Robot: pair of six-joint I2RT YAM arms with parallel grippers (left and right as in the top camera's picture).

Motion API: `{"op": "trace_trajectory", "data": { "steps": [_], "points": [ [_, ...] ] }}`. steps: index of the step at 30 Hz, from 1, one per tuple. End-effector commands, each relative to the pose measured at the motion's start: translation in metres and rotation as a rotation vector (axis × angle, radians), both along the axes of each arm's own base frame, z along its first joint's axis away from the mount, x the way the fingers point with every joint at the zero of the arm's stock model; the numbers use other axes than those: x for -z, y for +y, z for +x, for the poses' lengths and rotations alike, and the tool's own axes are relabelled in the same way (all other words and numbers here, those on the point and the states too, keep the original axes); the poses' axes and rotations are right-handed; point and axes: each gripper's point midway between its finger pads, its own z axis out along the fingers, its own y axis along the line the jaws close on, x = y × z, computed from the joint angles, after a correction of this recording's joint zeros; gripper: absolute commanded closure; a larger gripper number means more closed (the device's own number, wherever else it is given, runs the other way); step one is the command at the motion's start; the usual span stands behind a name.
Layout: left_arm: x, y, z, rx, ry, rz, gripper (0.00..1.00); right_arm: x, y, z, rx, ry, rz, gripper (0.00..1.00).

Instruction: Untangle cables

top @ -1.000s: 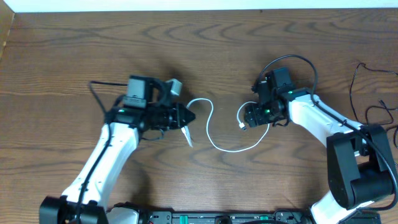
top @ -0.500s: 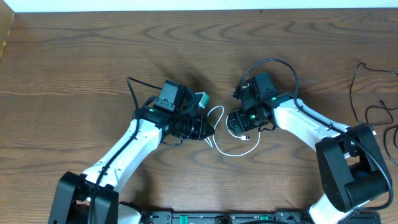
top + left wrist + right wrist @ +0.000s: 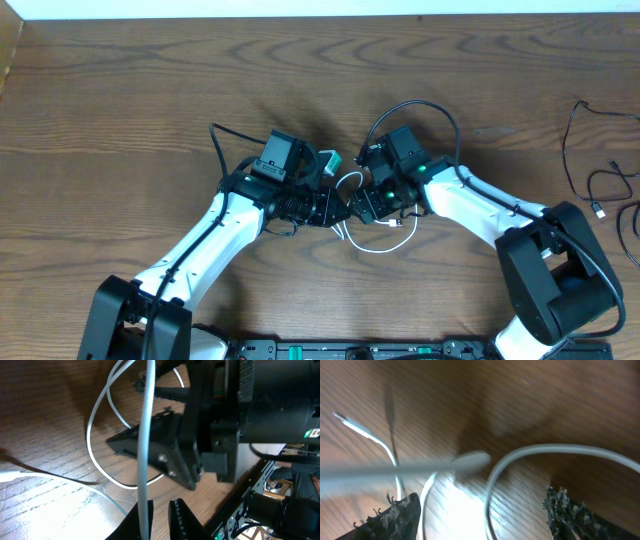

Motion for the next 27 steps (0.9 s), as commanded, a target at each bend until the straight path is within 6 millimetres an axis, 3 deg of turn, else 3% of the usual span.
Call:
{"op": "trace_trajectory", "data": {
  "steps": [1,7,14,19,23,27],
  "points": [
    [-0.007,-0.003,0.007,0.011,-0.037,0.001,0.83,0.017,0.0,-0.007,0.083,0.06,-0.013,0.25],
    [-0.007,-0.003,0.007,0.011,-0.037,0.001,0.83,0.017,-0.008,0.02,0.385,0.045,-0.029,0.26],
    [-0.007,-0.003,0.007,0.011,-0.037,0.001,0.46,0.017,-0.005,0.02,0.573,0.107,-0.006,0.32],
    [-0.007,-0.003,0.007,0.011,-0.037,0.001,0.43,0.02,-0.004,0.017,0.674,0.093,-0.042,0.36],
    [-0.006,-0.003,0.006,0.011,-0.03,0.004,0.42,0.025,-0.013,0.011,0.843,0.094,-0.084,0.5],
    [-0.005,-0.002,0.005,0.011,-0.023,0.008,0.42,0.03,-0.013,0.003,0.866,0.088,-0.109,0.61]
  ]
}}
